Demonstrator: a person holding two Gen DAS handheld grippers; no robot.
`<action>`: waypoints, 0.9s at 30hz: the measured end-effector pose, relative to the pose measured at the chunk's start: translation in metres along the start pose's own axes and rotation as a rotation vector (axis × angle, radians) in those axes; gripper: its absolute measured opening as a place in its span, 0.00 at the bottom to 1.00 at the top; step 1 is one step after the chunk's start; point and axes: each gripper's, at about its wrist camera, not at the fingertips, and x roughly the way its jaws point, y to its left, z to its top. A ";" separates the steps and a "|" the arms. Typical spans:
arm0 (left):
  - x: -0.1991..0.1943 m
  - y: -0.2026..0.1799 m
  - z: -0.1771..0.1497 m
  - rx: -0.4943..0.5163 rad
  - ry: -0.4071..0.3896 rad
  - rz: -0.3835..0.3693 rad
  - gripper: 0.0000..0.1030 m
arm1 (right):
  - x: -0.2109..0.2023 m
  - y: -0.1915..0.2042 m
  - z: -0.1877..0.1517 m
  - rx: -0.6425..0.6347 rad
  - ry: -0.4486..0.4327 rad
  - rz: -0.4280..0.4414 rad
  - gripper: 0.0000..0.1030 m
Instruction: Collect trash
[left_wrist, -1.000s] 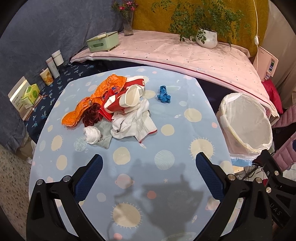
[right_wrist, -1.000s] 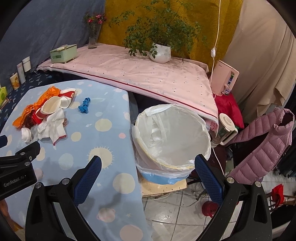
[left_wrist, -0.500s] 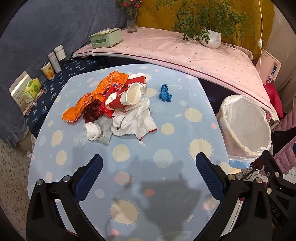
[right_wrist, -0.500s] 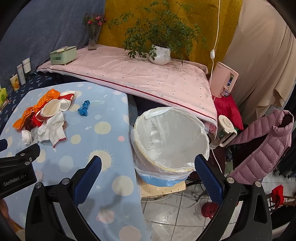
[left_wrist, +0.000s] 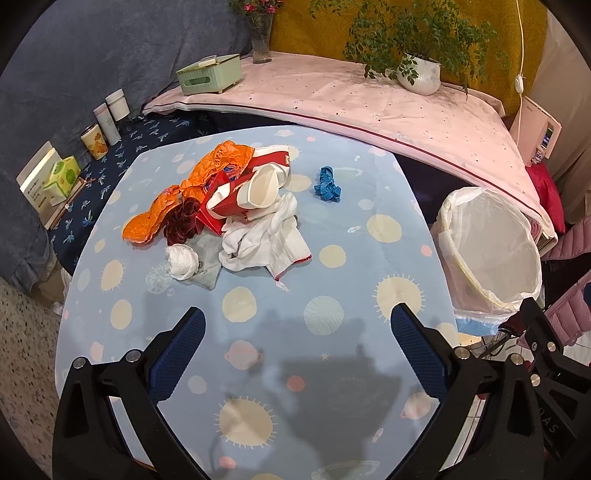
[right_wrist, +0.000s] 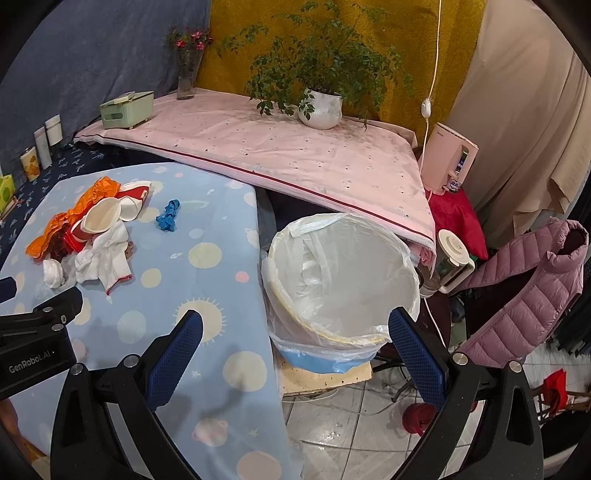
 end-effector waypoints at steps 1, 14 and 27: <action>0.000 0.000 0.000 -0.001 -0.001 0.000 0.93 | 0.000 0.000 0.000 0.001 0.000 -0.001 0.94; 0.002 -0.002 0.001 0.012 -0.008 0.004 0.93 | 0.003 -0.001 0.003 0.007 0.004 0.000 0.94; 0.002 -0.003 0.002 0.014 -0.010 0.006 0.93 | 0.005 -0.002 0.004 0.012 0.004 -0.001 0.94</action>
